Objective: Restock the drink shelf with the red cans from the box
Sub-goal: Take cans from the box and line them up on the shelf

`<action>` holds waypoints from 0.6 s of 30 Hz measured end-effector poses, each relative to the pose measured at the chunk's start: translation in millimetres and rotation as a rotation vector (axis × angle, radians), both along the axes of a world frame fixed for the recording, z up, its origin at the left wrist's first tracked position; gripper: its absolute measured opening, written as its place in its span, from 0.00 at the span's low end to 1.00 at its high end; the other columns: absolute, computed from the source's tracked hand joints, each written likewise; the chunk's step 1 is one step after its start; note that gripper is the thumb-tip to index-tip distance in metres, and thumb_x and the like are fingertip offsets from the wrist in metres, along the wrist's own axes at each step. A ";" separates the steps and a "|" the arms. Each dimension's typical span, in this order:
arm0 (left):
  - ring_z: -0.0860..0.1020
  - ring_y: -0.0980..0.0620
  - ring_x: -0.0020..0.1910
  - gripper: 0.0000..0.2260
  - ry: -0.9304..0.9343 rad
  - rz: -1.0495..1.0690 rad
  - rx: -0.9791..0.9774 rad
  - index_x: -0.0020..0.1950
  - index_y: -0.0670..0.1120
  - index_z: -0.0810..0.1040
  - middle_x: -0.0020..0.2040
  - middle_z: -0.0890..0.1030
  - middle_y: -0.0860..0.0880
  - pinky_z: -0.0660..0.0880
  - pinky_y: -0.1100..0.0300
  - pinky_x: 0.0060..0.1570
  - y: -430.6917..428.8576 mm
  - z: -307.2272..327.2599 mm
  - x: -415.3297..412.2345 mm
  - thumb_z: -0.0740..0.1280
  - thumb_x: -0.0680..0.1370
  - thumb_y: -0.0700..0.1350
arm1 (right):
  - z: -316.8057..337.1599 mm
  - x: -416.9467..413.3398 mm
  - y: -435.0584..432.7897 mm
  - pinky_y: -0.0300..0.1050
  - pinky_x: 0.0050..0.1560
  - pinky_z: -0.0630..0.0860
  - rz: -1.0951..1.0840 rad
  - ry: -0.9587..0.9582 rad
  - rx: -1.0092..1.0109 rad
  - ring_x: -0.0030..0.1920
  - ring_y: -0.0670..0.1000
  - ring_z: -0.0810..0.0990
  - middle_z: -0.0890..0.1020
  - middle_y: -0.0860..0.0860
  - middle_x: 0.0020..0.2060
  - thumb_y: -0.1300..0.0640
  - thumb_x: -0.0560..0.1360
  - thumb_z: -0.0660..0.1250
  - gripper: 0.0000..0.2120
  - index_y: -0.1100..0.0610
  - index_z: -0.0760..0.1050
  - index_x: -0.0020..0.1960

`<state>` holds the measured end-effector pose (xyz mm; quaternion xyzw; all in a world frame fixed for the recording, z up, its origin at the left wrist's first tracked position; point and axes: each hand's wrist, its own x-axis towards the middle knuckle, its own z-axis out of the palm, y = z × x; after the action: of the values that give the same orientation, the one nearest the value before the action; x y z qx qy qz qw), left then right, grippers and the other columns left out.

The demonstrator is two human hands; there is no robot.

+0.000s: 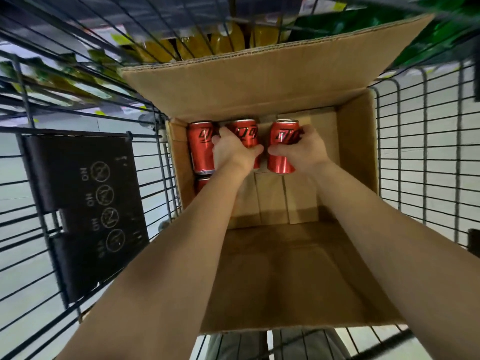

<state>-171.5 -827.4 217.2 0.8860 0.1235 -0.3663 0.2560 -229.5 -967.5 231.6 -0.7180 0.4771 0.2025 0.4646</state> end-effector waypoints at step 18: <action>0.80 0.56 0.61 0.41 -0.244 0.044 -0.409 0.70 0.52 0.70 0.60 0.79 0.58 0.76 0.50 0.67 54.0 195.7 -27.8 0.84 0.61 0.53 | 205.5 -32.1 -4.4 0.42 0.59 0.79 -0.046 -0.397 0.079 0.51 0.40 0.82 0.83 0.45 0.52 0.55 0.63 0.84 0.34 0.56 0.73 0.65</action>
<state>-199.3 -773.4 412.9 0.8507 0.0341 -0.2682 0.4509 -261.6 -971.9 437.0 -0.7139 0.3840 0.0647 0.5820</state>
